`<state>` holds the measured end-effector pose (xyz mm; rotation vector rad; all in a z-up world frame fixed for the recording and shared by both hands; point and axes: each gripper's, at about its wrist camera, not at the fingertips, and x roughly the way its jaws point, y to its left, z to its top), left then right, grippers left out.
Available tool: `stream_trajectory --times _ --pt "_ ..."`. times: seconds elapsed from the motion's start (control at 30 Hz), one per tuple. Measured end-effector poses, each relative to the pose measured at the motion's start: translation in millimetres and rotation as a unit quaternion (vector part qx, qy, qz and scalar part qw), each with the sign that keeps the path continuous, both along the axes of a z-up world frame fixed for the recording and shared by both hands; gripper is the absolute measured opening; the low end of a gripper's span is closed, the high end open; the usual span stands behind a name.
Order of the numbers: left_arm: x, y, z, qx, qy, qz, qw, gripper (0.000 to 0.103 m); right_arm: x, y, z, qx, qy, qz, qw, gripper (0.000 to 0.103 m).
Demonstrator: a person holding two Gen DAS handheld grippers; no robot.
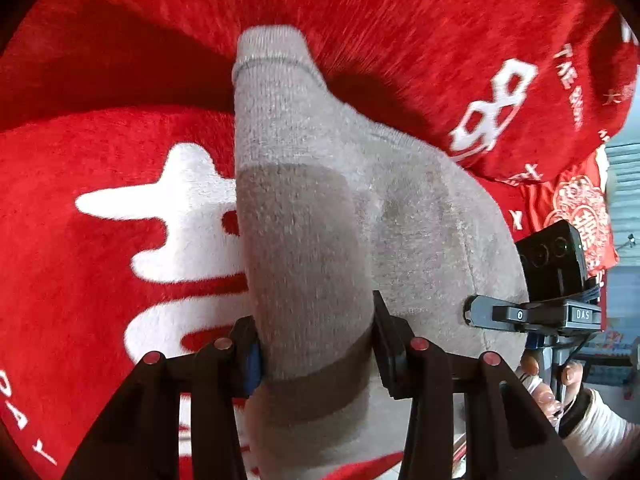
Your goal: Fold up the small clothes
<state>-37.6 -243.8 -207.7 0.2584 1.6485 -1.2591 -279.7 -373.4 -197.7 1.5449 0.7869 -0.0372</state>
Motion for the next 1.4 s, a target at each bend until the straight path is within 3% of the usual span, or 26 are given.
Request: stream_trajectory --times 0.27,0.5,0.63,0.73,0.77,0.83,0.87,0.93,1.07,1.13,1.23,1.4 --pt "16 63 28 0.002 -0.011 0.018 0.9998 0.046 26 52 16 0.014 -0.016 0.030 0.999 0.034" --pt "37 120 3 0.048 -0.033 0.020 0.9981 0.046 55 102 -21 0.029 0.013 0.047 0.998 0.033" --pt "35 138 -19 0.075 -0.056 0.015 0.9954 0.046 69 117 -29 -0.012 0.069 0.066 0.995 0.036" --pt "39 147 -12 0.062 -0.060 0.029 0.9959 0.046 64 112 -20 -0.047 0.109 0.061 0.991 0.059" --pt "43 155 -9 0.058 -0.061 0.036 0.9958 0.046 62 110 -16 -0.063 0.120 0.060 0.989 0.061" --pt "49 164 -4 0.055 -0.072 0.046 0.9948 0.046 55 101 -3 -0.114 0.159 0.063 0.979 0.061" --pt "51 168 -2 0.053 -0.079 0.052 0.9941 0.046 51 103 0 -0.135 0.171 0.064 0.974 0.053" --pt "56 170 -1 0.056 -0.094 0.068 0.9917 0.046 46 103 8 -0.173 0.191 0.072 0.963 0.024" --pt "65 176 -14 0.083 -0.104 0.084 0.9876 0.046 64 108 6 -0.221 0.222 0.108 0.943 0.024" --pt "60 172 -23 0.096 -0.120 0.079 0.9850 0.047 73 112 -1 -0.252 0.248 0.125 0.927 0.024" --pt "53 168 -25 0.099 -0.137 0.075 0.9827 0.058 66 105 -11 -0.298 0.290 0.145 0.898 0.024" --pt "37 154 -25 0.109 -0.185 0.046 0.9756 0.058 57 105 -2 -0.329 0.324 0.140 0.876 0.029"
